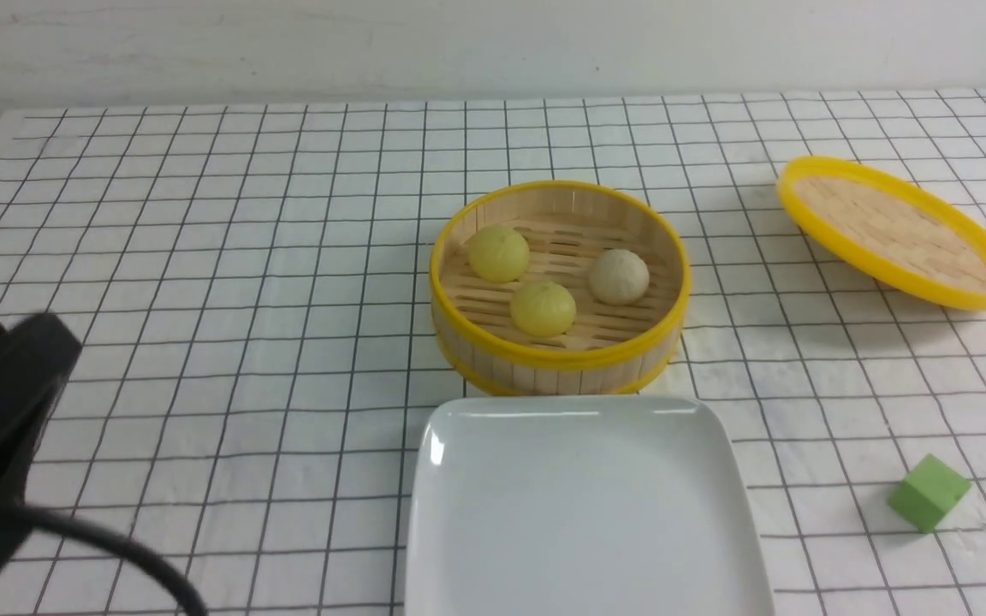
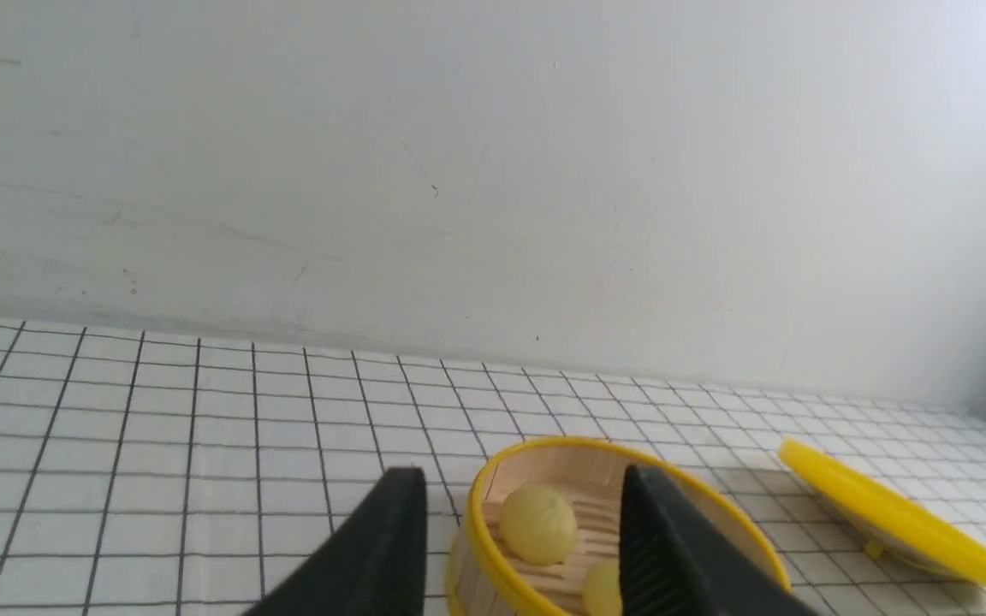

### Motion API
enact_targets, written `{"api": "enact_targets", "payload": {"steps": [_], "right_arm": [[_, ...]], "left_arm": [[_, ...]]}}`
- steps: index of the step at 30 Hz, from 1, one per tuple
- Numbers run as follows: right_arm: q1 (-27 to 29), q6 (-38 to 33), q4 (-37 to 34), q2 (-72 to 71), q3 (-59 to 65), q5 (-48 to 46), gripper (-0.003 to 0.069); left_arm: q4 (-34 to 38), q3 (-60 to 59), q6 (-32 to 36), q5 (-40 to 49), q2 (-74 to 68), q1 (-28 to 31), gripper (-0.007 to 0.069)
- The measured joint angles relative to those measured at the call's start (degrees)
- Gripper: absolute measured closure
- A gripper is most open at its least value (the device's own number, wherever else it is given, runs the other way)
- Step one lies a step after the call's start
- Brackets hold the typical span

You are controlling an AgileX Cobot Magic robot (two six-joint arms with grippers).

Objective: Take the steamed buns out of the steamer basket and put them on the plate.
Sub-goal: Use the right arm to grab the steamed stuffed bun that is closest to it

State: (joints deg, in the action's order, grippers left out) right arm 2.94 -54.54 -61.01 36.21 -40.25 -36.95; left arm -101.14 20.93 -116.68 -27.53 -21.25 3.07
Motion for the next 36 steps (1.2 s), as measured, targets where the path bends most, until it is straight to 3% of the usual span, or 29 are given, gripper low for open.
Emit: {"api": "enact_targets", "payload": {"steps": [4, 11, 17, 24, 31, 36], "right_arm": [[0.0, -5.0, -3.1, 10.5, -7.4, -3.7, 0.0419], [0.0, -5.4, -2.8, 24.8, -19.4, -11.7, 0.0419], [0.0, -5.5, 0.7, 37.7, -30.4, -19.4, 0.0419], [0.0, -5.5, 2.4, 41.9, -32.7, -20.8, 0.0419], [0.0, -5.6, 2.4, 42.0, -32.9, -21.2, 0.0419], [0.0, -5.6, 2.3, 42.0, -33.0, -22.1, 0.0419]], "left_arm": [[-0.7, 8.5, -0.9, -0.7, -8.0, 0.0, 0.0286], [-0.8, 19.1, -1.0, -1.6, -18.9, 0.0, 0.0286], [-0.9, 22.7, 7.7, -3.2, -28.5, 0.0, 0.0286], [-1.2, 22.7, 13.1, -3.2, -34.4, 0.0, 0.0286], [-1.2, 22.7, 13.0, -3.2, -37.2, 0.0, 0.0286], [-1.2, 22.7, 5.1, -3.6, -37.2, 0.0, 0.0303]]}}
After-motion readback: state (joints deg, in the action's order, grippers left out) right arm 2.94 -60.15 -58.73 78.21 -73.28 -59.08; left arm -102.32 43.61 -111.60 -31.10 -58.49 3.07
